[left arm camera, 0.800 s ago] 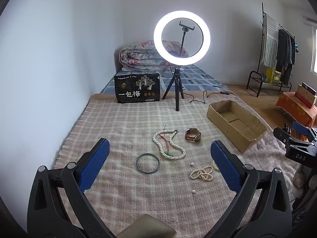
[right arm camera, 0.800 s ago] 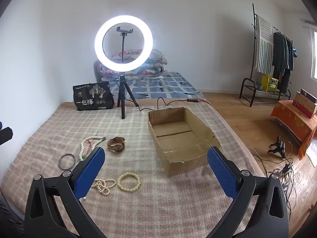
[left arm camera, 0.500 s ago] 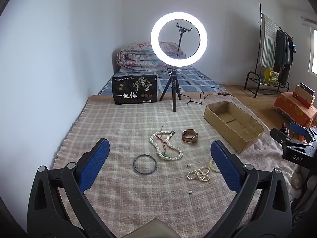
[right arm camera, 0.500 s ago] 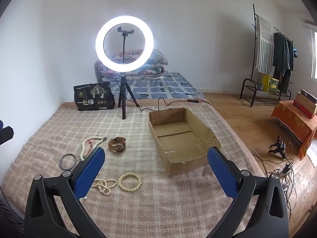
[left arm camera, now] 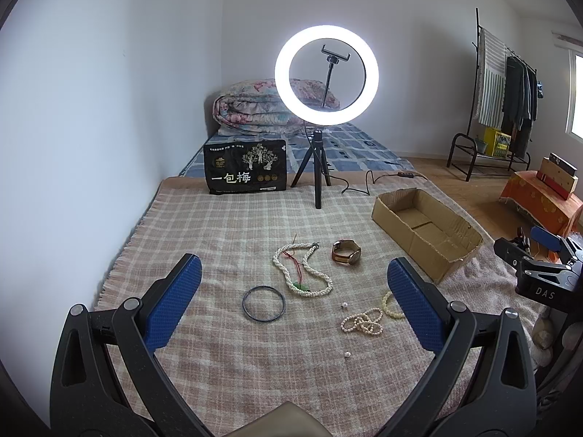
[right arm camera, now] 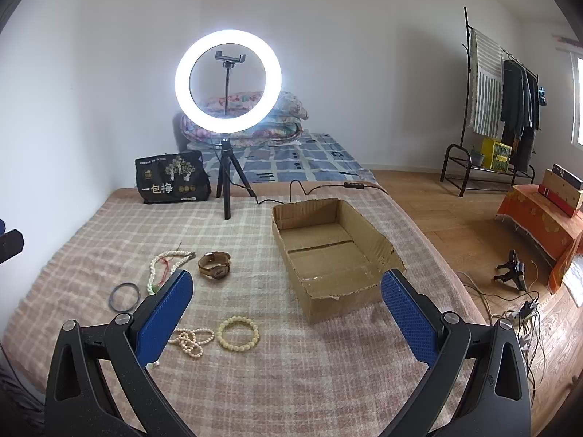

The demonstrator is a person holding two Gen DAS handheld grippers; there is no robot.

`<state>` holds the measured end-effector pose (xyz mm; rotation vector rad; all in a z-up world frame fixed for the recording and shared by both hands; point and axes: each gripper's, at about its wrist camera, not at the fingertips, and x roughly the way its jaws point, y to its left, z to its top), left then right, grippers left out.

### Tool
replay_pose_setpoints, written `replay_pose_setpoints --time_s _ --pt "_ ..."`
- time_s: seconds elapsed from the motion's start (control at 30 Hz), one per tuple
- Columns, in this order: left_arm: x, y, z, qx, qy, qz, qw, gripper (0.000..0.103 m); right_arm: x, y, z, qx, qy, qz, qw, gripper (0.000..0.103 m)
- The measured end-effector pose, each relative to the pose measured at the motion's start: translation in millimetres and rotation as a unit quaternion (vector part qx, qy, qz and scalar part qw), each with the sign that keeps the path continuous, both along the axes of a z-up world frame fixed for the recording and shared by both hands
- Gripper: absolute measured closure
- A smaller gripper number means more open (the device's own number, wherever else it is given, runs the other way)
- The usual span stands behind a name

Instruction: Organize jewelry

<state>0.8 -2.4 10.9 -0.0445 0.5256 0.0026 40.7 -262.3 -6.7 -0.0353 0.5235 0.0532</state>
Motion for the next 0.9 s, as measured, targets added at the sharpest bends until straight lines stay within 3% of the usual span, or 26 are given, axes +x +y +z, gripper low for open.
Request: replay_pose_setpoints --time_s 0.9 --pt "-0.8 -0.1 5.2 0.000 -0.004 0.001 1.0000 0.000 0.9 0.3 0.1 0.001 0.006 -0.001 1.000 0.000"
